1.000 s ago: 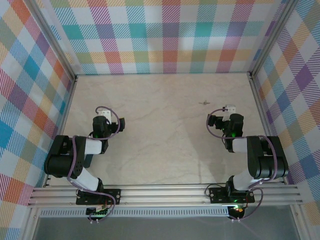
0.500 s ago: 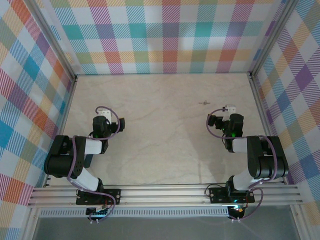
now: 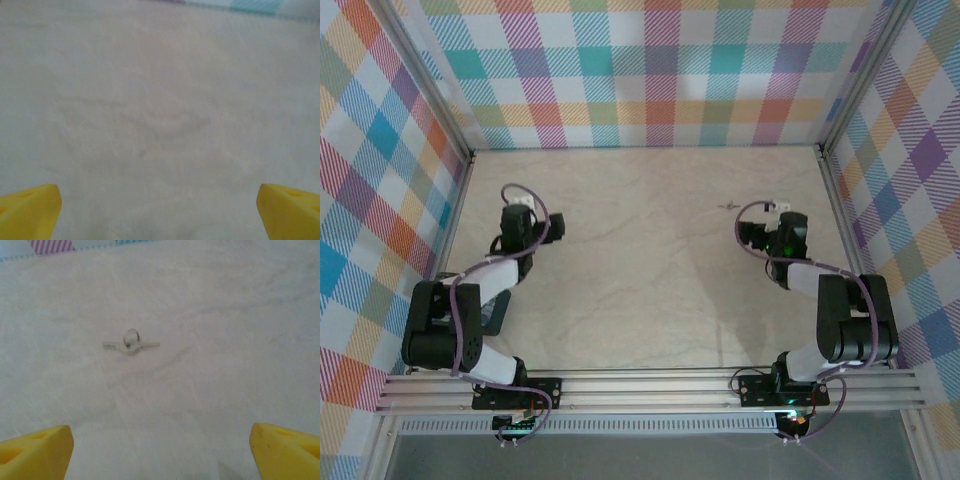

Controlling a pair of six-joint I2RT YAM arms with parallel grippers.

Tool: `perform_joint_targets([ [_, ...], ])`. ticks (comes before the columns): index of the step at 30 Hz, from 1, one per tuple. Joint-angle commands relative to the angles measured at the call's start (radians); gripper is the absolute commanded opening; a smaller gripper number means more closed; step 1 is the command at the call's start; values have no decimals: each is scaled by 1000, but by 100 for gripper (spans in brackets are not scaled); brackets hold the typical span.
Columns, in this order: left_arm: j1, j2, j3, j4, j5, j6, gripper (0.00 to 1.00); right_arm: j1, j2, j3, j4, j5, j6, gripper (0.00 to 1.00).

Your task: Unlock the padlock with the key

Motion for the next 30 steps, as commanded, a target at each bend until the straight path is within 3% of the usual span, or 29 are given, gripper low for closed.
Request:
perform_joint_targets([
  [1,0,-38,212,-473,-183,-284,100,20,-59,136,-310,-71,29,87],
  [4,8,-11,367,-853,-340,-513,99,64,-103,193,-441,-104,65,85],
  [6,30,-12,395,-983,-369,-606,98,103,-139,207,-488,-105,64,85],
  [12,147,-105,320,-1136,-383,-753,97,183,-214,226,-587,-113,46,86],
  [17,232,-135,237,-1114,-336,-738,97,215,-252,222,-608,-114,58,86],
  [24,295,-41,145,-983,-155,-717,97,335,-287,275,-681,-40,36,87],
  [28,208,-20,150,-899,-44,-654,94,354,-296,326,-722,-80,102,88],
  [30,117,27,181,-857,36,-610,93,360,-291,349,-722,-126,147,87],
])
